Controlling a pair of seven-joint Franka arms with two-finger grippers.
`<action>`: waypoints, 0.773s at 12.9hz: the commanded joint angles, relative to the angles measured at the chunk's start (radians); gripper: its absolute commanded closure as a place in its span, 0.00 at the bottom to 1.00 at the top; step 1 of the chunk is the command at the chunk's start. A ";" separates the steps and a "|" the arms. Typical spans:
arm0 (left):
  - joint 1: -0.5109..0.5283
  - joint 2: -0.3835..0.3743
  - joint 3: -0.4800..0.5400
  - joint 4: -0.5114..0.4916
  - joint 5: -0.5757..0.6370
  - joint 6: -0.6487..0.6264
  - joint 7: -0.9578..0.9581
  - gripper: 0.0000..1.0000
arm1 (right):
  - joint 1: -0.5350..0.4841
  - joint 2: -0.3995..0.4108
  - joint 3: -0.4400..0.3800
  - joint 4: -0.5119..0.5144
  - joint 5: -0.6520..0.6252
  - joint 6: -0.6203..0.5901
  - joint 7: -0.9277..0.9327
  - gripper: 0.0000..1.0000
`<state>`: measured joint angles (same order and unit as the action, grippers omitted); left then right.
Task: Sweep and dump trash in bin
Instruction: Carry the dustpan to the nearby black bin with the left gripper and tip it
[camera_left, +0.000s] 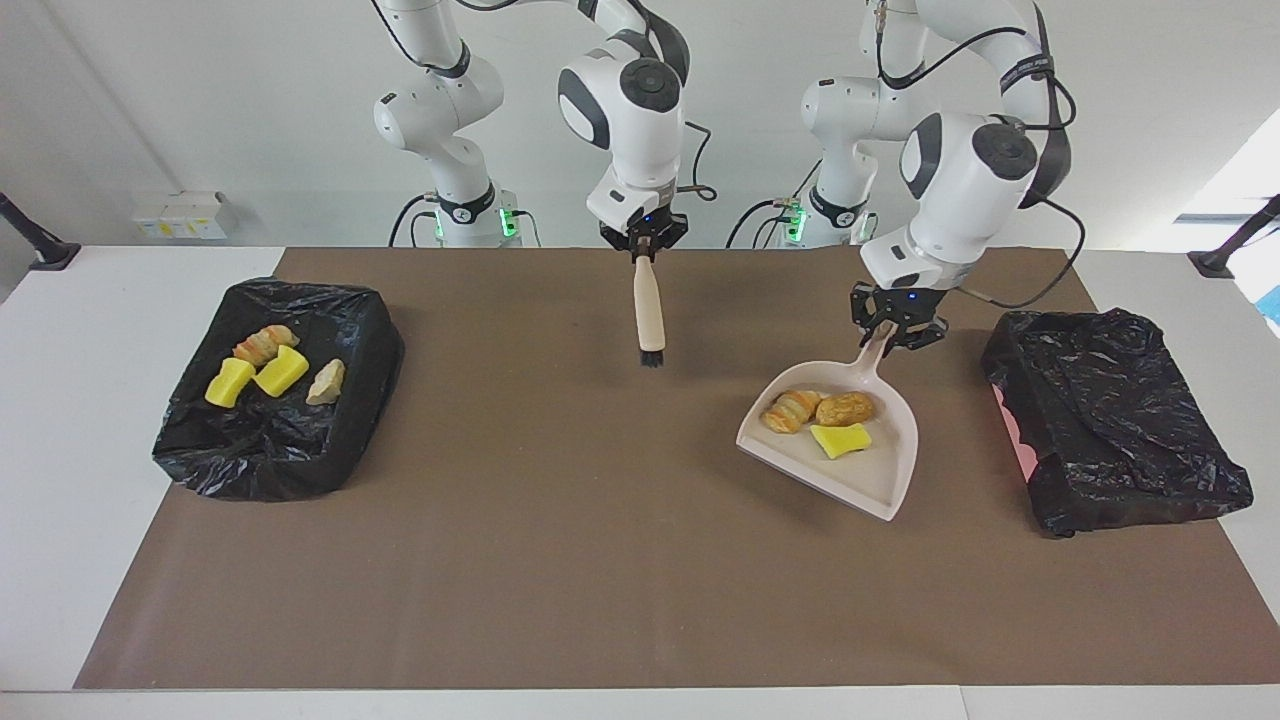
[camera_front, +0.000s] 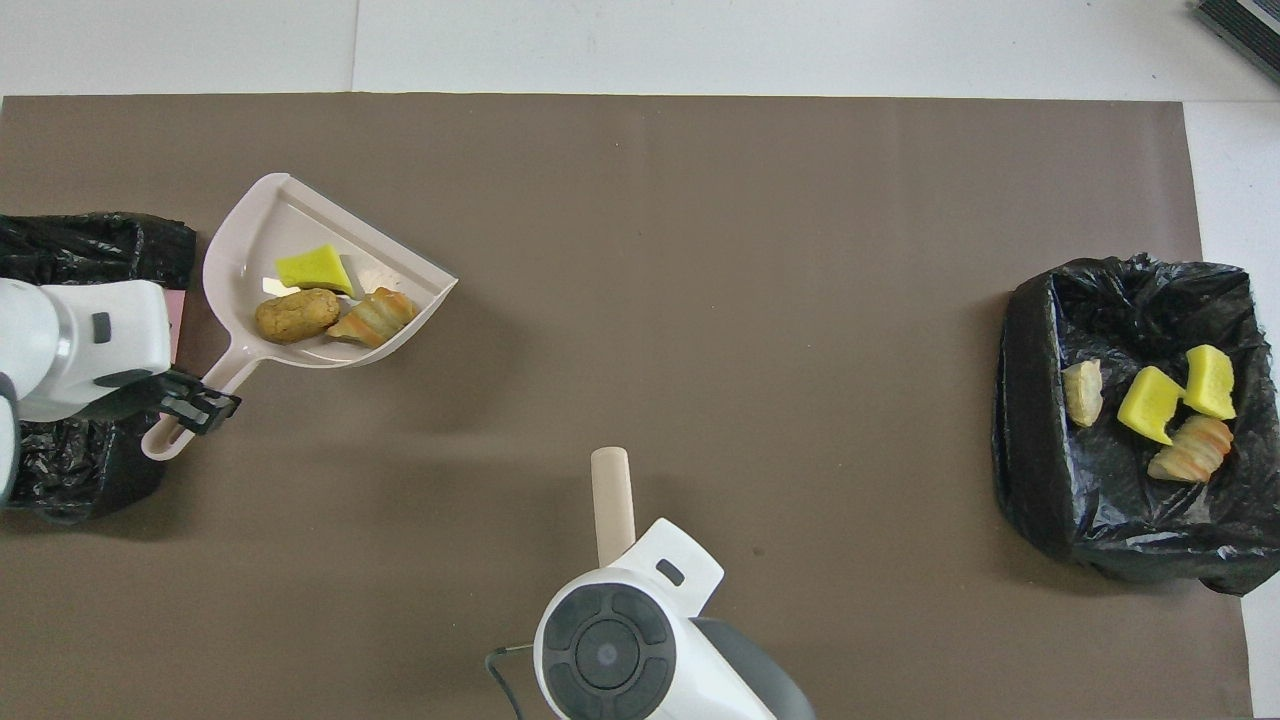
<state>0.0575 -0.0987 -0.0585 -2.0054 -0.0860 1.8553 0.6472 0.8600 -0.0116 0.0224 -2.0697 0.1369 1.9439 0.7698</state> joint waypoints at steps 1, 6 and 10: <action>0.161 -0.001 -0.011 0.020 -0.006 -0.038 0.241 1.00 | 0.048 0.063 -0.001 -0.030 0.015 0.079 0.045 1.00; 0.381 0.008 0.000 0.027 0.003 0.073 0.553 1.00 | 0.094 0.108 0.001 -0.072 0.015 0.202 0.101 1.00; 0.498 0.059 0.003 0.042 0.079 0.220 0.788 1.00 | 0.106 0.128 -0.001 -0.066 0.016 0.216 0.151 0.12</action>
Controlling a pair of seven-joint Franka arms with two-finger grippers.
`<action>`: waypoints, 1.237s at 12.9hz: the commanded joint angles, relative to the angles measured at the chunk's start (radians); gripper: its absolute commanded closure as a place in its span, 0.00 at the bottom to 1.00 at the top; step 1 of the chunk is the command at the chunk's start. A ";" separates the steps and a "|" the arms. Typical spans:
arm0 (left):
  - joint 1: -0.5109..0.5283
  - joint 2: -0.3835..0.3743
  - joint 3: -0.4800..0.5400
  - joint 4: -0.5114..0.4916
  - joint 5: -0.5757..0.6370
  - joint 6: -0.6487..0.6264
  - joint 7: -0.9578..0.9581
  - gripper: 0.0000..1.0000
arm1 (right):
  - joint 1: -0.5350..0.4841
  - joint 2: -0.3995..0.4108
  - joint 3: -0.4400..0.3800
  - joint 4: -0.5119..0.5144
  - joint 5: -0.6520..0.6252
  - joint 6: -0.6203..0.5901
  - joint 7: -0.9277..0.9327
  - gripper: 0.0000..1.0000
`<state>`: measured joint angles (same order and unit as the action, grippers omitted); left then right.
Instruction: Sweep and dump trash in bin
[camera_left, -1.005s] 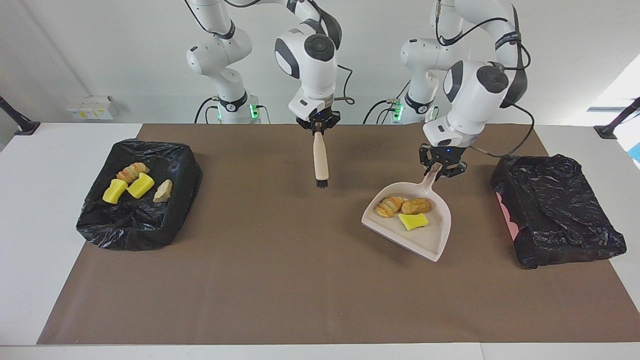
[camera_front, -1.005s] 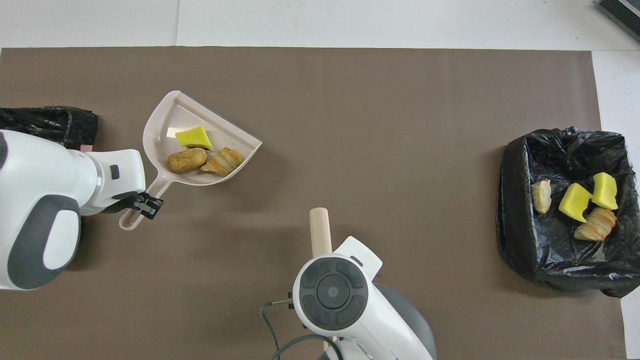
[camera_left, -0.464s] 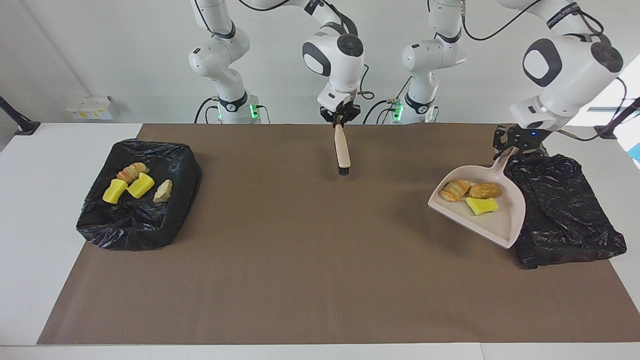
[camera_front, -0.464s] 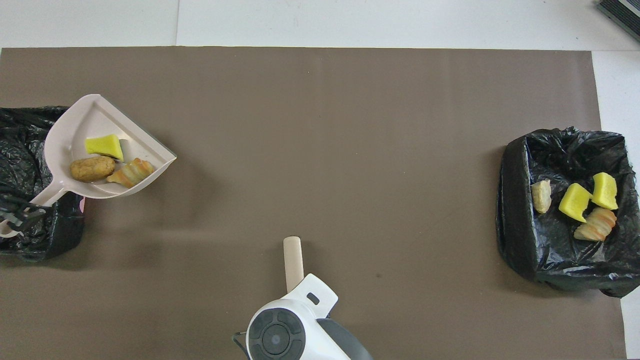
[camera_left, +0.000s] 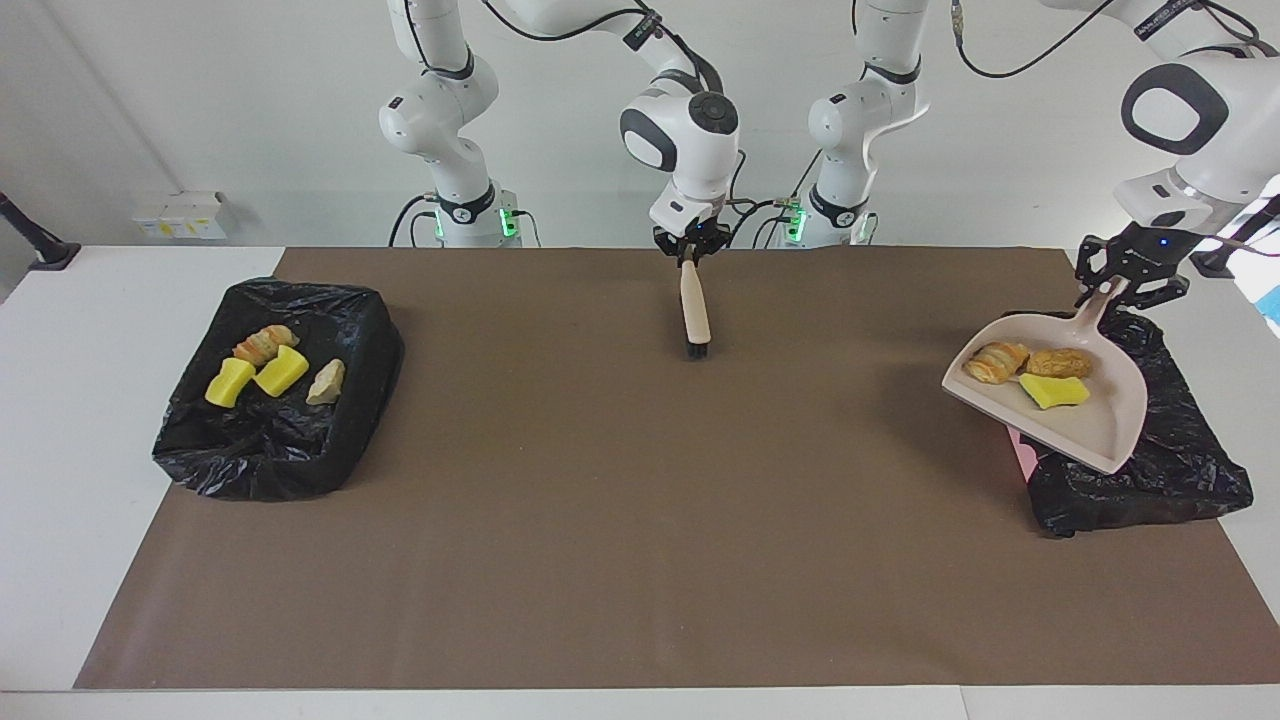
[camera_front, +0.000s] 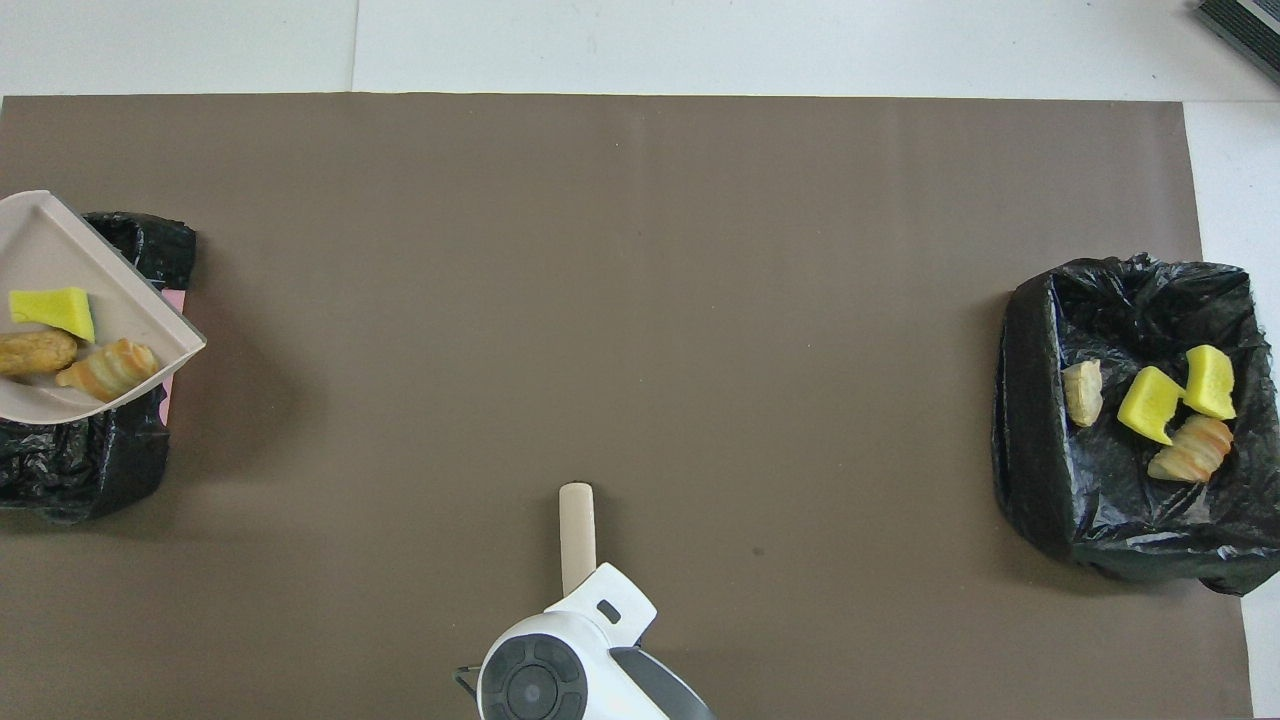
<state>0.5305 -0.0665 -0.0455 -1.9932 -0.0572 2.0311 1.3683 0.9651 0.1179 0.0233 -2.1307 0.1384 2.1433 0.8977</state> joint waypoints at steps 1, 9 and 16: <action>0.025 0.043 -0.010 0.048 0.094 0.046 0.069 1.00 | 0.001 0.000 -0.002 0.006 0.015 0.006 0.024 0.00; 0.026 0.160 0.012 0.234 0.457 0.089 0.186 1.00 | -0.089 -0.030 -0.011 0.159 0.012 -0.163 0.003 0.00; -0.018 0.169 0.007 0.238 0.785 0.135 0.186 1.00 | -0.278 -0.070 -0.017 0.337 -0.008 -0.417 -0.249 0.00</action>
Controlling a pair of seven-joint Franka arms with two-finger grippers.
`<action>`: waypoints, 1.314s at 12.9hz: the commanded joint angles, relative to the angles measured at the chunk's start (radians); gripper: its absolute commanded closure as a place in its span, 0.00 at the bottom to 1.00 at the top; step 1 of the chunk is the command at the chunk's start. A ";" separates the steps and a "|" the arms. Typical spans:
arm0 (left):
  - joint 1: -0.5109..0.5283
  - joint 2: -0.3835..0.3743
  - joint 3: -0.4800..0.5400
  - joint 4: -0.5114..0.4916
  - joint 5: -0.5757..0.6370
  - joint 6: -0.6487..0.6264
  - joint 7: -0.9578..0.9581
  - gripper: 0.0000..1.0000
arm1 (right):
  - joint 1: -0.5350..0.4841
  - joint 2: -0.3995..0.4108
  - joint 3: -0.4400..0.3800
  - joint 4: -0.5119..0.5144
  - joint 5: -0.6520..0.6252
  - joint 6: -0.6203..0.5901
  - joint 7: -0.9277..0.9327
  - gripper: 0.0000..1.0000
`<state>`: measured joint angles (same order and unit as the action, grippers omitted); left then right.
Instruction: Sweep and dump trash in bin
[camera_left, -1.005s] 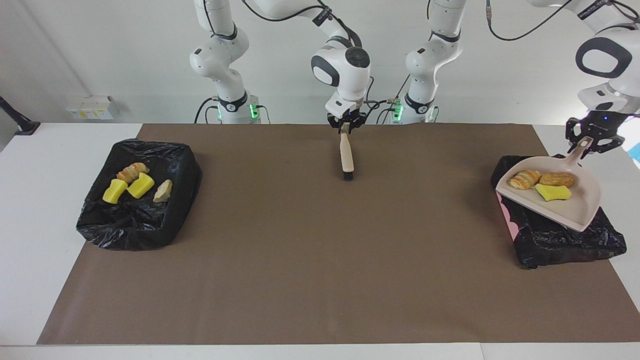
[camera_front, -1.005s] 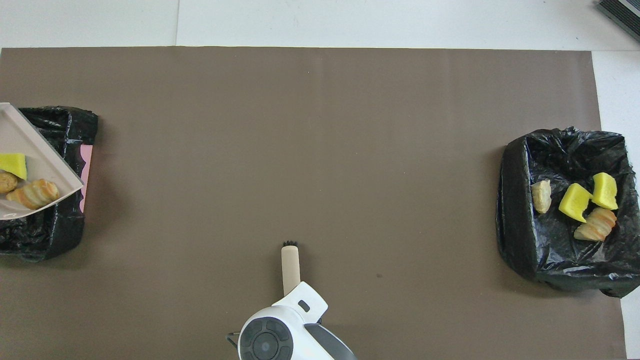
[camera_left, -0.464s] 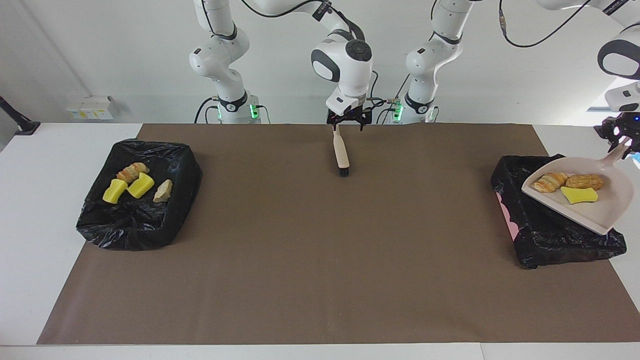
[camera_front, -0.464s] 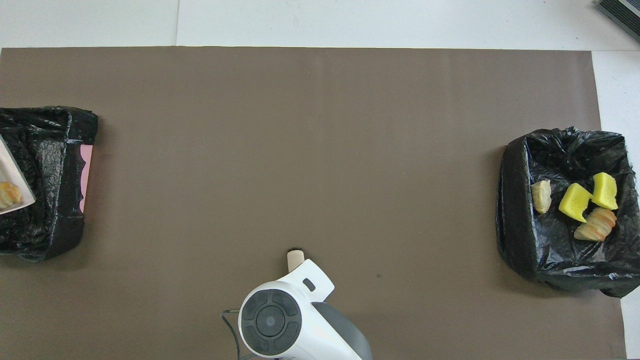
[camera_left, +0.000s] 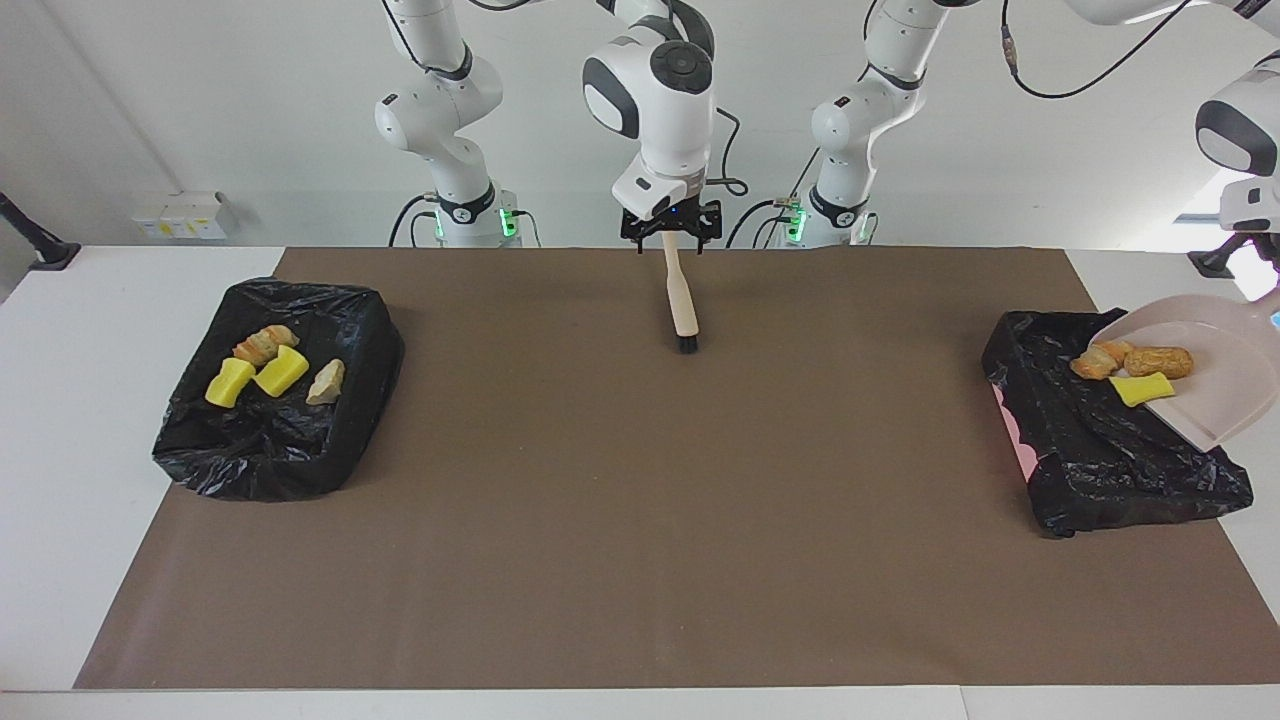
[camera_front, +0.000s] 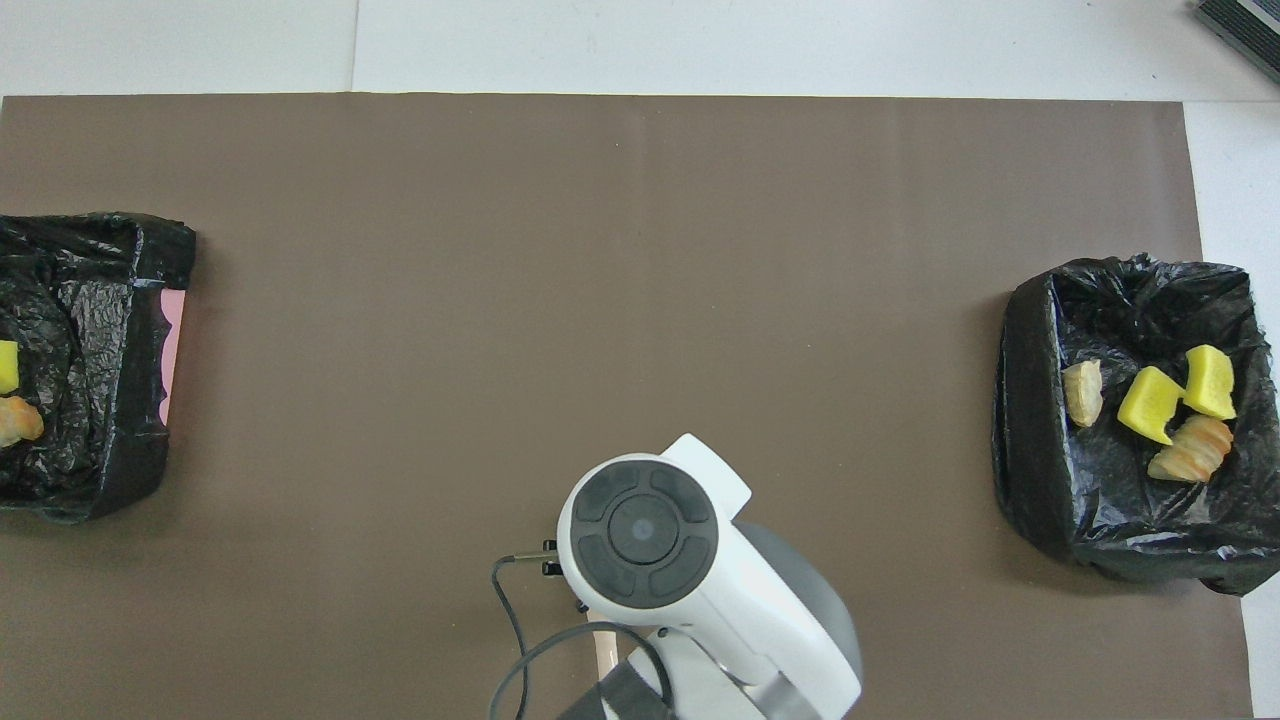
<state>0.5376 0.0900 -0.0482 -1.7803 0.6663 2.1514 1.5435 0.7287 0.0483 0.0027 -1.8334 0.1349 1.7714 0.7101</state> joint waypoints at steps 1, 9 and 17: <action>-0.046 0.014 0.010 0.031 0.117 0.015 0.009 1.00 | -0.066 -0.019 0.005 0.046 -0.005 -0.047 -0.084 0.00; -0.220 0.050 0.010 0.150 0.254 -0.054 0.007 1.00 | -0.313 -0.108 0.002 0.046 -0.005 -0.063 -0.446 0.00; -0.340 0.030 0.004 0.208 0.213 -0.232 -0.008 1.00 | -0.616 -0.120 -0.009 0.046 -0.009 -0.061 -0.884 0.00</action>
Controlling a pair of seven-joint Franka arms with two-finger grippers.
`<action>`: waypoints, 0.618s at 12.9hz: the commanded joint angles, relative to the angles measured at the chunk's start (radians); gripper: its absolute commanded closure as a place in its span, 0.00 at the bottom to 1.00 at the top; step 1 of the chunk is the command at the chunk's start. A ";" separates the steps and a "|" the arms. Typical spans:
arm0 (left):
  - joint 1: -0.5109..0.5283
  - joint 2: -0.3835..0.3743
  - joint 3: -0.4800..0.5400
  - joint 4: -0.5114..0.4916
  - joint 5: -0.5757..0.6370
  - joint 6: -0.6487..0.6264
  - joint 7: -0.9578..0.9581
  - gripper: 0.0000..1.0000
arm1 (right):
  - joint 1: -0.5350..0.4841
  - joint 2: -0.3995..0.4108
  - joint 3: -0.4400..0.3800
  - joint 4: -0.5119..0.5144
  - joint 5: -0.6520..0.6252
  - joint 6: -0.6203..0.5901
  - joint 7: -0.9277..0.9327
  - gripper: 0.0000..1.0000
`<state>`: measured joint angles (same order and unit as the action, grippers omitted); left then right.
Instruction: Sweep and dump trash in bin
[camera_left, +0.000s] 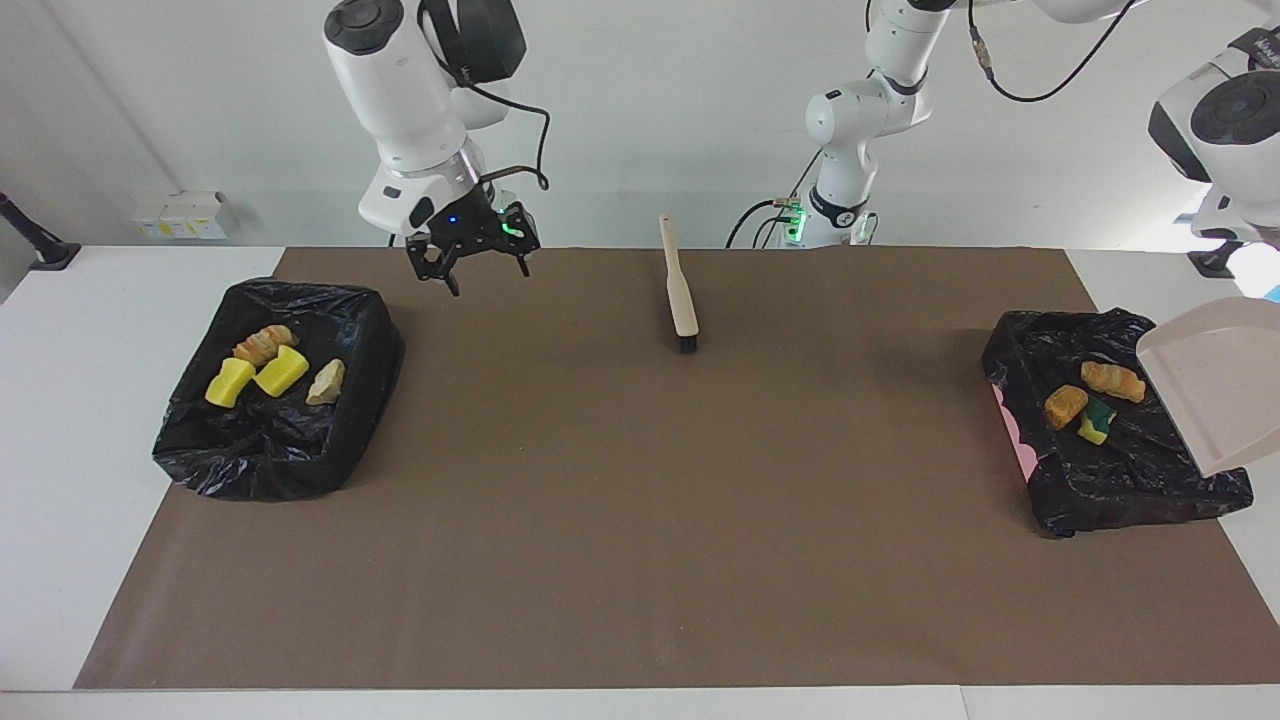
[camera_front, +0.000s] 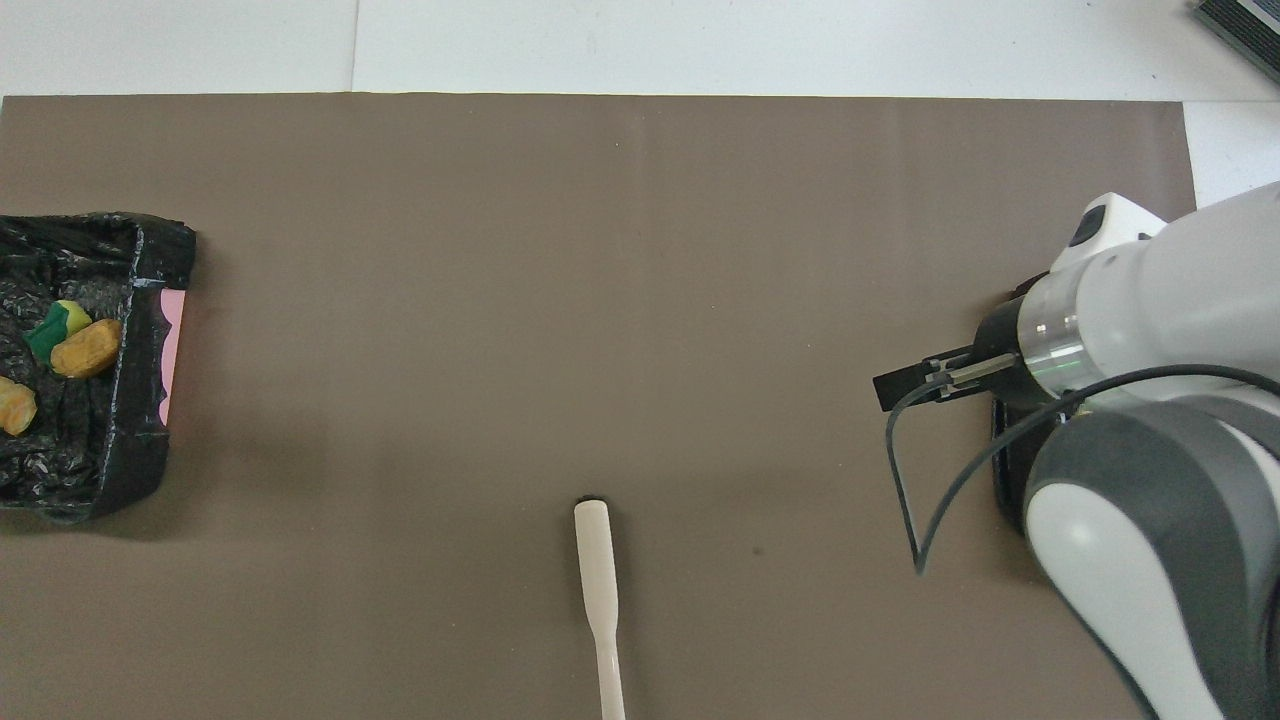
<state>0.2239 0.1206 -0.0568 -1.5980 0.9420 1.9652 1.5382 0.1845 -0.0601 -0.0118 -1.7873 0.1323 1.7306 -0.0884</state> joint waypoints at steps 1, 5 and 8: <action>-0.026 -0.013 0.012 0.021 -0.147 -0.049 -0.021 1.00 | -0.121 -0.011 0.007 0.000 -0.016 -0.017 -0.140 0.00; -0.026 -0.054 0.009 -0.020 -0.458 -0.227 -0.252 1.00 | -0.269 0.002 0.007 0.009 -0.069 -0.002 -0.157 0.00; -0.075 -0.159 0.008 -0.184 -0.604 -0.239 -0.497 1.00 | -0.321 0.020 0.009 0.101 -0.179 -0.043 -0.165 0.00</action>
<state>0.1969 0.0571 -0.0570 -1.6583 0.3904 1.7295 1.1774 -0.1049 -0.0582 -0.0184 -1.7613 0.0067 1.7306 -0.2371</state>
